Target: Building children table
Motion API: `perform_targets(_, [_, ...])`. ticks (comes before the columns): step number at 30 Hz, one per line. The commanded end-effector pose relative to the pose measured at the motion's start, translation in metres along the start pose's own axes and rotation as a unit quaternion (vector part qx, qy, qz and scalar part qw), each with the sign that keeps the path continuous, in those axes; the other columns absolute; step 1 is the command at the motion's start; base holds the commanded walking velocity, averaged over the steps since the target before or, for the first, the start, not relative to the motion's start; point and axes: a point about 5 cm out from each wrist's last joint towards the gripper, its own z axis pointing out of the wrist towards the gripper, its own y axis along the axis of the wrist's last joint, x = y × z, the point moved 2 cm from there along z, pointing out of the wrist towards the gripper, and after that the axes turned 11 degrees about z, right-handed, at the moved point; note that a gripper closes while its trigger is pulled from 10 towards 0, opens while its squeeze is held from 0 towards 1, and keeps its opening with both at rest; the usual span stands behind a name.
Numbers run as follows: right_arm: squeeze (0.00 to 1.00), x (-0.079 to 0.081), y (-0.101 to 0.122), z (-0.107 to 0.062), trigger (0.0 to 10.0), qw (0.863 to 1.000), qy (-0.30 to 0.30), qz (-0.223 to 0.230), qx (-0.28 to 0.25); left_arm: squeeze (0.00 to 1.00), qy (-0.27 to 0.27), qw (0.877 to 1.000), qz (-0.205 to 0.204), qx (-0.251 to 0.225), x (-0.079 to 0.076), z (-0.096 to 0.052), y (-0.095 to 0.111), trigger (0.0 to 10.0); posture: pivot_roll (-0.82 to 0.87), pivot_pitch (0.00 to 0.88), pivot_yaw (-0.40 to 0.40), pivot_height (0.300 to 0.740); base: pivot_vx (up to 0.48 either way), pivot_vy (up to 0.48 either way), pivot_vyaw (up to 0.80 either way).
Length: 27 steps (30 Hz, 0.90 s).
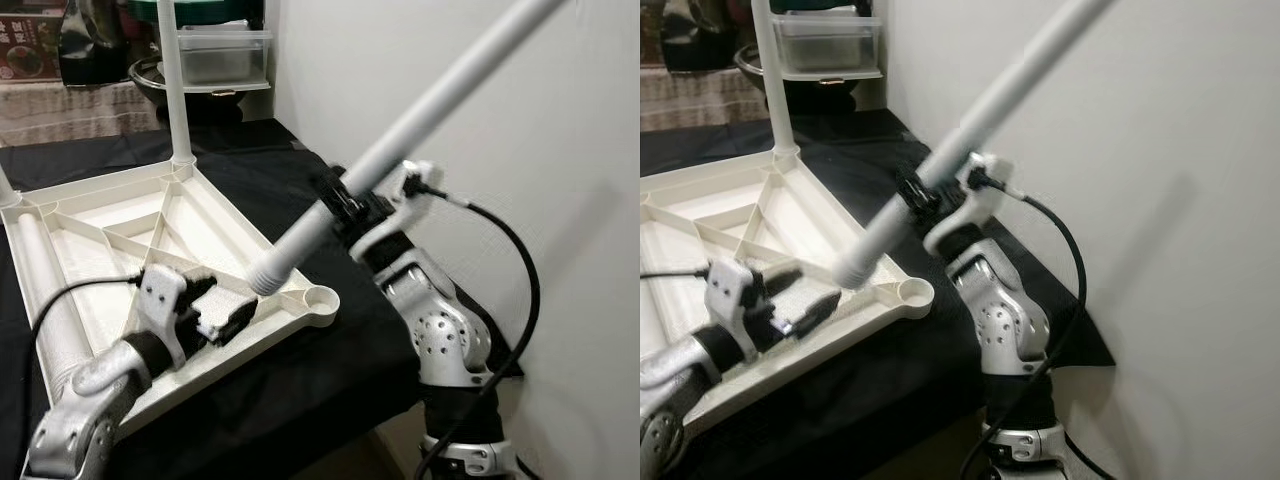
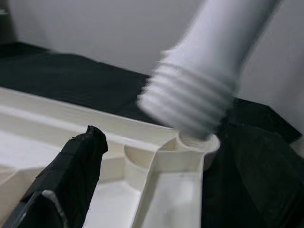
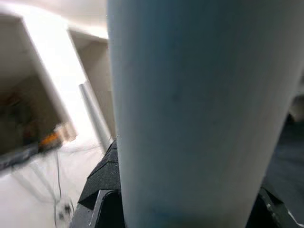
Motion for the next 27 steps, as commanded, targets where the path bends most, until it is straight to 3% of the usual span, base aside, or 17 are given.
perform_targets(1, [0.00, -0.008, 0.008, 0.001, 0.0, 0.997, 0.008, -0.077, 0.006, 0.00, -0.045, 0.998, -0.023, 0.022, -0.020, -0.004, -0.012, 10.0, 0.04, 0.000, -0.101, 0.740, 0.000, 0.000, 0.00])
perform_targets(2, [0.00, -0.008, 0.008, 0.001, 0.0, 0.997, 0.008, -0.077, 0.006, 0.00, -0.045, 0.998, -0.023, 0.022, -0.020, -0.004, -0.012, 10.0, 0.04, 0.000, -0.101, 0.740, 0.000, 0.000, 0.00])
perform_targets(5, [0.00, -0.021, 0.016, 0.001, 0.0, 0.992, 0.020, -0.120, 0.021, 0.00, -0.079, 0.995, -0.041, 0.037, -0.040, -0.010, -0.020, 10.0, 0.04, 0.000, -0.107, 0.740, 0.000, 0.000, 0.00])
perform_targets(9, [0.00, -0.026, 0.019, 0.001, 0.0, 0.989, 0.033, -0.143, 0.030, 0.00, -0.083, 0.994, -0.048, 0.043, -0.045, -0.013, -0.023, 10.0, 0.05, 0.000, -0.115, 0.740, 0.000, 0.000, 0.00])
perform_targets(10, [0.00, -0.032, 0.021, 0.000, 0.0, 0.983, 0.046, -0.174, 0.043, 0.00, -0.085, 0.994, -0.053, 0.051, -0.049, -0.016, -0.026, 10.0, 0.05, 0.000, -0.121, 0.740, 0.000, 0.000, 0.00])
perform_targets(12, [0.00, -0.036, 0.021, 0.000, 0.0, 0.977, 0.060, -0.195, 0.060, 0.00, -0.082, 0.993, -0.056, 0.062, -0.050, -0.019, -0.030, 10.0, 0.06, 0.000, -0.127, 0.740, 0.000, 0.000, 0.00])
perform_targets(16, [0.00, -0.041, 0.009, -0.005, 0.0, 0.968, 0.102, -0.194, 0.120, 0.00, -0.075, 0.993, -0.054, 0.078, -0.050, -0.023, -0.036, 10.0, 0.07, 0.000, -0.131, 0.740, 0.000, 0.000, 0.00])
perform_targets(18, [0.00, -0.041, 0.009, -0.005, 0.0, 0.968, 0.102, -0.194, 0.120, 0.00, -0.075, 0.993, -0.054, 0.078, -0.050, -0.023, -0.036, 10.0, 0.07, 0.000, -0.131, 0.740, 0.000, 0.000, 0.00])
perform_targets(19, [0.00, -0.045, -0.005, -0.011, 0.0, 0.959, 0.132, -0.179, 0.173, 0.00, -0.072, 0.993, -0.054, 0.083, -0.049, -0.024, -0.037, 10.0, 0.07, 0.000, -0.131, 0.740, 0.000, 0.000, 0.00])
perform_targets(20, [0.00, -0.050, -0.009, -0.013, 0.0, 0.956, 0.135, -0.177, 0.192, 0.00, -0.071, 0.993, -0.054, 0.083, -0.049, -0.024, -0.037, 10.0, 0.07, 0.000, -0.136, 0.740, 0.000, 0.000, 0.00])
perform_targets(27, [0.00, -0.065, -0.023, -0.018, 0.0, 0.946, 0.137, -0.167, 0.240, 0.00, -0.073, 0.992, -0.060, 0.086, -0.054, -0.027, -0.038, 10.0, 0.08, 0.000, -0.142, 0.740, 0.000, 0.000, 0.00])
